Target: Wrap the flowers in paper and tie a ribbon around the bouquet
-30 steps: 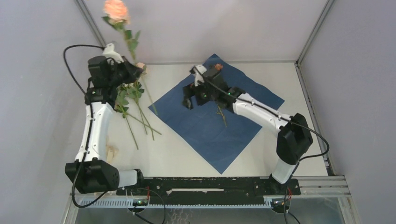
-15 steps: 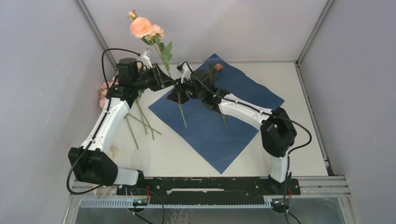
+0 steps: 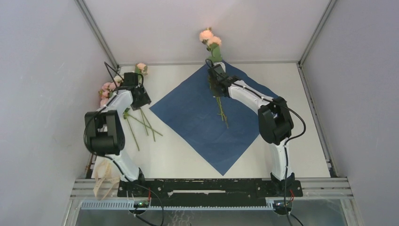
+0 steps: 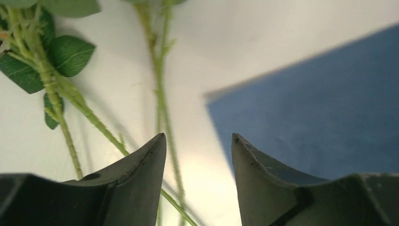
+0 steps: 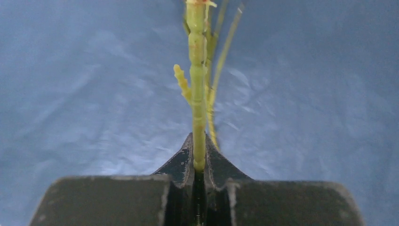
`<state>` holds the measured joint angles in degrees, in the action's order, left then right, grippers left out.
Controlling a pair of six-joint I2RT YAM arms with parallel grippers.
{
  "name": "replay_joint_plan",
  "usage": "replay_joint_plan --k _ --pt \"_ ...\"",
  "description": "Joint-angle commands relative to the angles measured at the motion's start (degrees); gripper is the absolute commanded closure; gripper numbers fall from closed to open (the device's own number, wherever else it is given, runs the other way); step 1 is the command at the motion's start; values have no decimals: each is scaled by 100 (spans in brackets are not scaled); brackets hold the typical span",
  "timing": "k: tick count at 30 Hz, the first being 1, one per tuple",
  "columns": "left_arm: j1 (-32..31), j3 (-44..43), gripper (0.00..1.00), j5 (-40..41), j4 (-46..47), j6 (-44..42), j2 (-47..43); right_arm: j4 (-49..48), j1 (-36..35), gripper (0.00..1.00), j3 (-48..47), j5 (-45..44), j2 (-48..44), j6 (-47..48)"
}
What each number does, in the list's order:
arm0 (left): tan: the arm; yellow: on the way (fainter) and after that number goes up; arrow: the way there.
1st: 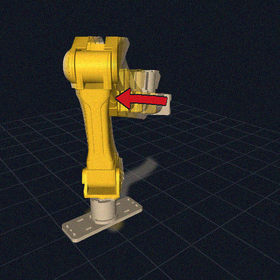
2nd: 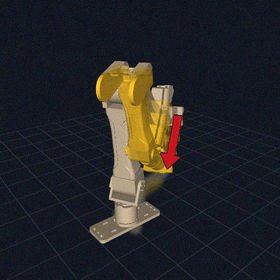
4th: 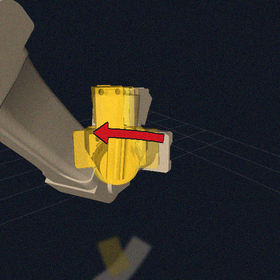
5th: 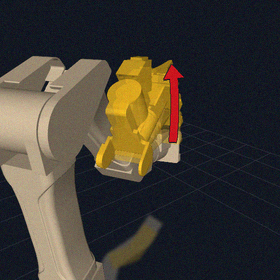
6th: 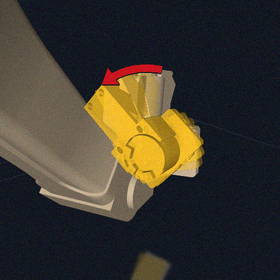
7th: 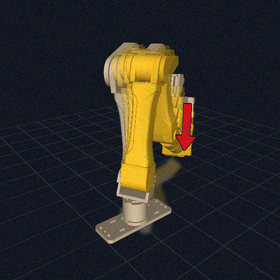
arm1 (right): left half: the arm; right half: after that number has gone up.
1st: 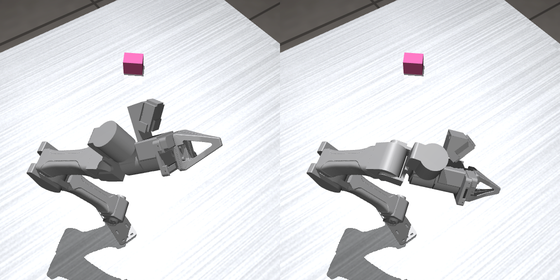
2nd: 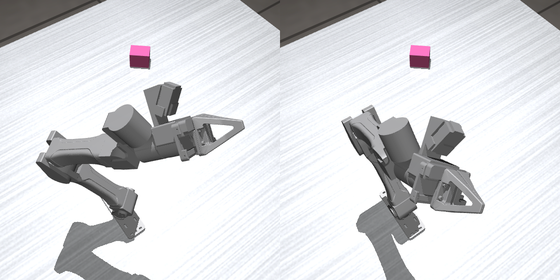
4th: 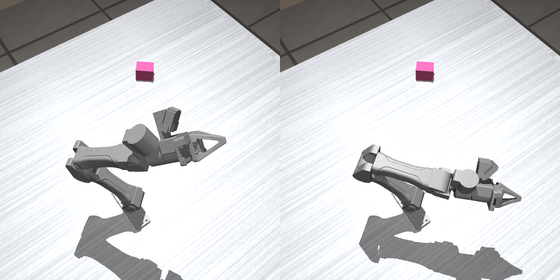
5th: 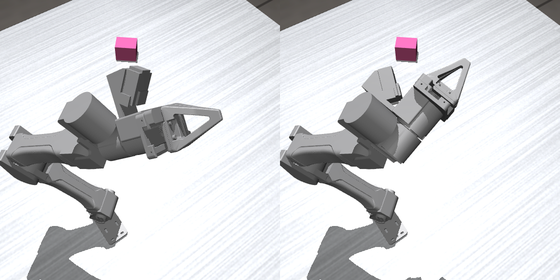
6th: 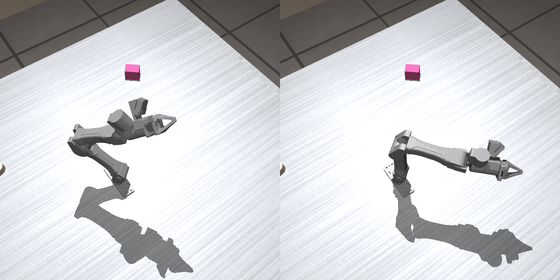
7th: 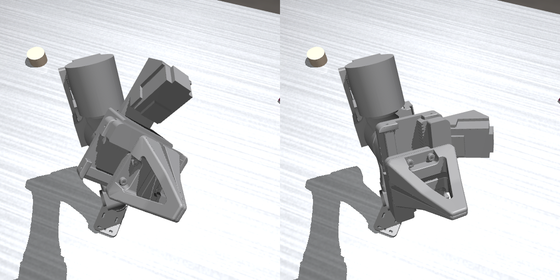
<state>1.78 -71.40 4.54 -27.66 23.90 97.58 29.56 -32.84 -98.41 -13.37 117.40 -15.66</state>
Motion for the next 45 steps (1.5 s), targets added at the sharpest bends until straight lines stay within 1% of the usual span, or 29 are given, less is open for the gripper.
replay_joint_plan --k 1,3,4,6,9,12,15,17,21,29,31,32,34,35,39,42,45 --pt "110 -543 43 706 -239 -405 592 788 10 77 -346 -677 217 213" --pt "111 -666 45 796 -303 -417 785 896 63 59 -391 -642 300 150" --pt "106 -690 46 864 -319 -417 854 921 68 53 -383 -638 324 131" --pt "114 -699 49 979 -337 -379 939 880 18 48 -324 -624 287 181" --pt "138 -663 56 987 -335 -341 998 812 -90 48 -224 -654 158 283" --pt "153 -632 69 980 -329 -334 1029 737 -147 48 -111 -589 -15 292" --pt "178 -606 77 946 -366 -343 1073 623 -155 48 67 -421 -247 268" --pt "208 -580 78 927 -384 -349 1085 564 -144 48 184 -382 -380 269" --pt "322 -548 72 965 -389 -358 1122 509 -153 48 305 -384 -596 293" --pt "359 -677 71 797 -477 -509 1395 454 -223 48 384 -301 -756 344" --pt "369 -689 74 725 -491 -559 1428 454 -235 47 391 -303 -763 352" --pt "367 -679 77 681 -513 -562 1438 454 -240 48 393 -299 -767 346" --pt "391 -607 89 583 -546 -532 1377 463 -238 48 408 -298 -784 357" --pt "392 -547 92 569 -532 -498 1293 463 -236 48 422 -306 -793 374" --pt "439 -358 95 517 -452 -443 577 496 -256 48 430 -341 -860 418" --pt "487 -323 96 313 -439 -465 -32 470 -282 48 421 -339 -936 434" --pt "490 -383 96 37 -465 -632 -496 406 -325 48 425 -157 -1051 402"
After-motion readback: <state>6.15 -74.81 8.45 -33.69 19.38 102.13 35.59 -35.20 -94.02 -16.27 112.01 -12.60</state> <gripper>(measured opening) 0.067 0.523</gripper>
